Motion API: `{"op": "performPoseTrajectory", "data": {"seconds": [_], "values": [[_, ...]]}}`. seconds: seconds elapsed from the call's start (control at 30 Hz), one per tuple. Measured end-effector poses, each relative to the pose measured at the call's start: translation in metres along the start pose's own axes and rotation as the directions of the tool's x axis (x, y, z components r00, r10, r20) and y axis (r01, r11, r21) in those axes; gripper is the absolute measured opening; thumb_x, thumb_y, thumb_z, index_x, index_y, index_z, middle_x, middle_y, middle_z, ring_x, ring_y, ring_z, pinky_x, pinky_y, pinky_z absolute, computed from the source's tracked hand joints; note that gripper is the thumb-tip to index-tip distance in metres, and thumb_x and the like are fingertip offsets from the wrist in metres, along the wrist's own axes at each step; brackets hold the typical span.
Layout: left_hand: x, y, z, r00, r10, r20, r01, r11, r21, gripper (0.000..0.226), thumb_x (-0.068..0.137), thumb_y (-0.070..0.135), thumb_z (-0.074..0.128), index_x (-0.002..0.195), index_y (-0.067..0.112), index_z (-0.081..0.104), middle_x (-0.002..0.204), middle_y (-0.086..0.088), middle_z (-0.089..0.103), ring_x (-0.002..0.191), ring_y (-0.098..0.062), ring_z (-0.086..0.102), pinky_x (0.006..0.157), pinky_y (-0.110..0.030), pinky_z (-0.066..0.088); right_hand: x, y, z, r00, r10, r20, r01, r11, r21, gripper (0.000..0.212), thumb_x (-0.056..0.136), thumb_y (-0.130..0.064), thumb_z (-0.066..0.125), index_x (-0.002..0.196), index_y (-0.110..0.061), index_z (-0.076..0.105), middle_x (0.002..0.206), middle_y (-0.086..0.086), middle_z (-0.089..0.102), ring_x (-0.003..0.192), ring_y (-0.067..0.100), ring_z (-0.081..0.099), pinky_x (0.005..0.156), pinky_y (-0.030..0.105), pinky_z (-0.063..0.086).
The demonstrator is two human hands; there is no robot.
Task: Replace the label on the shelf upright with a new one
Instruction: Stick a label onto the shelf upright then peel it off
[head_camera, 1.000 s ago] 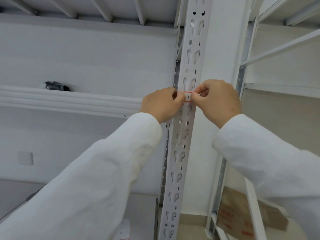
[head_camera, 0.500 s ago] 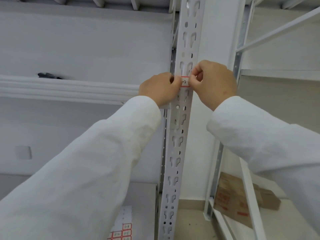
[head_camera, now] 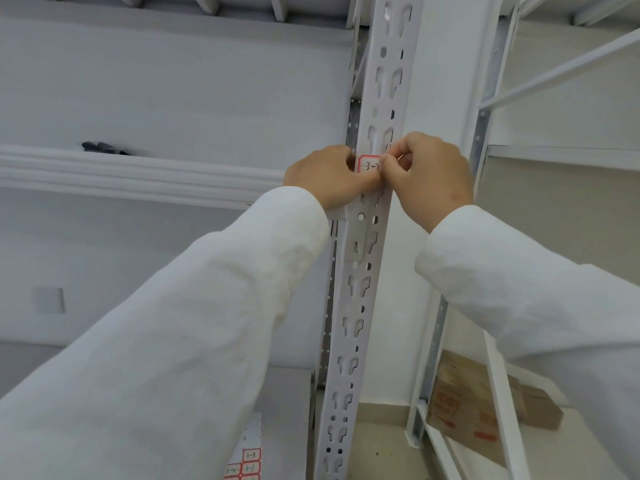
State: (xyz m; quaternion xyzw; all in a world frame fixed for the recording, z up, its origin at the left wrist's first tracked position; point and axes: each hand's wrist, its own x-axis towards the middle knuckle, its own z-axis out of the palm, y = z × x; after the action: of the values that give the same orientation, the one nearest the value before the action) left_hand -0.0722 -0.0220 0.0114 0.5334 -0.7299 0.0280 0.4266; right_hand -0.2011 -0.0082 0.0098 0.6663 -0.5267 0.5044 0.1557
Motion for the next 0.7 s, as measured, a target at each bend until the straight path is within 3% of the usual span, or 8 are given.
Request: {"op": "performPoseTrajectory", "data": {"seconds": [0.33, 0.5, 0.7], "values": [[-0.0003, -0.0006, 0.0005, 1.0, 0.004, 0.001, -0.004, 1.0, 0.012, 0.032, 0.082, 0.052, 0.052, 0.066, 0.026, 0.041, 0.068, 0.01, 0.05, 0.075, -0.018, 0.051, 0.055, -0.024, 0.03, -0.0041, 0.0004, -0.0024, 0.999, -0.036, -0.039, 0.034, 0.997, -0.063, 0.015, 0.085, -0.031, 0.054, 0.094, -0.024, 0.064, 0.094, -0.005, 0.066, 0.089, 0.021, 0.058, 0.068, 0.027, 0.036], [-0.0008, -0.0005, -0.0004, 1.0, 0.019, 0.007, -0.019, 1.0, 0.005, 0.032, 0.081, 0.054, 0.053, 0.082, 0.022, 0.052, 0.082, 0.005, 0.058, 0.081, -0.02, 0.055, 0.062, -0.028, 0.034, -0.0021, -0.0016, -0.0037, 1.0, -0.013, -0.026, 0.012, 0.999, -0.039, 0.013, 0.084, -0.027, 0.054, 0.09, -0.024, 0.066, 0.091, -0.004, 0.067, 0.087, 0.023, 0.06, 0.071, 0.029, 0.043], [-0.0008, -0.0008, 0.0001, 1.0, 0.016, 0.011, -0.016, 1.0, 0.009, 0.031, 0.081, 0.054, 0.054, 0.07, 0.026, 0.044, 0.076, 0.008, 0.054, 0.08, -0.02, 0.053, 0.06, -0.028, 0.033, -0.0013, -0.0001, -0.0023, 1.0, -0.022, -0.012, 0.022, 0.999, -0.037, 0.013, 0.085, -0.026, 0.052, 0.089, -0.024, 0.064, 0.085, -0.004, 0.064, 0.083, 0.023, 0.059, 0.067, 0.029, 0.041]]}}
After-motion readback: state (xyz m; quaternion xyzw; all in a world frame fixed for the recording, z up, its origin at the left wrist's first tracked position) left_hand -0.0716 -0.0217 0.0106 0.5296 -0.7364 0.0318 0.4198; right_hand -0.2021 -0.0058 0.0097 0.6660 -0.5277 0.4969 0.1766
